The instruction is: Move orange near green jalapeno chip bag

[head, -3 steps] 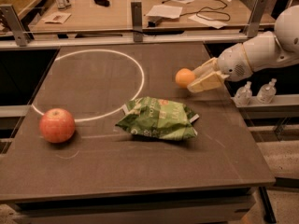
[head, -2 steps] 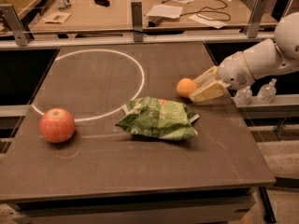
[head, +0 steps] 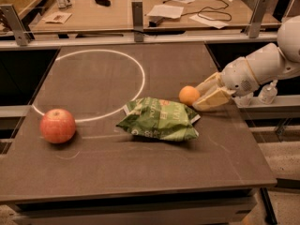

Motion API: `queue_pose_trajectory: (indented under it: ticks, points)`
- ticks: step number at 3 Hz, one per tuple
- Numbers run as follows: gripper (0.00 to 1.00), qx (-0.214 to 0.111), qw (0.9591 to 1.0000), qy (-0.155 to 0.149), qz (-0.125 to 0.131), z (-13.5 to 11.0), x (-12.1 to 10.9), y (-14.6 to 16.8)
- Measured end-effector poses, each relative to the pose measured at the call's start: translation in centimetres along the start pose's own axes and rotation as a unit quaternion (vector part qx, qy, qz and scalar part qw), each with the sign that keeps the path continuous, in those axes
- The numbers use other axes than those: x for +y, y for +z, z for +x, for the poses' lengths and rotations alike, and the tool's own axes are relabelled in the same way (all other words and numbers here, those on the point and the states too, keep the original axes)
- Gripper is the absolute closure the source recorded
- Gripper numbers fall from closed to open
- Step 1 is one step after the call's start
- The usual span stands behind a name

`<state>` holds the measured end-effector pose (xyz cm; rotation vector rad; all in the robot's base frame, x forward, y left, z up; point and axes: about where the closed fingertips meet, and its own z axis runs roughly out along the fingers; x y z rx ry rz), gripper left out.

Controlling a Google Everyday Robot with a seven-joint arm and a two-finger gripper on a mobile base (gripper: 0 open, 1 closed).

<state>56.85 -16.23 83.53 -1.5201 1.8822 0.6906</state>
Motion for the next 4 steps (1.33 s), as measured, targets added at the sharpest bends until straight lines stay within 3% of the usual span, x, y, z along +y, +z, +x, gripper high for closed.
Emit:
queue_pose_trajectory:
  ticks: [2, 4]
  points:
    - [0.59, 0.009, 0.9977, 0.036, -0.057, -0.1, -1.1, 0.1]
    - [0.14, 0.008, 0.9965, 0.038, -0.074, -1.7, -3.3, 0.9]
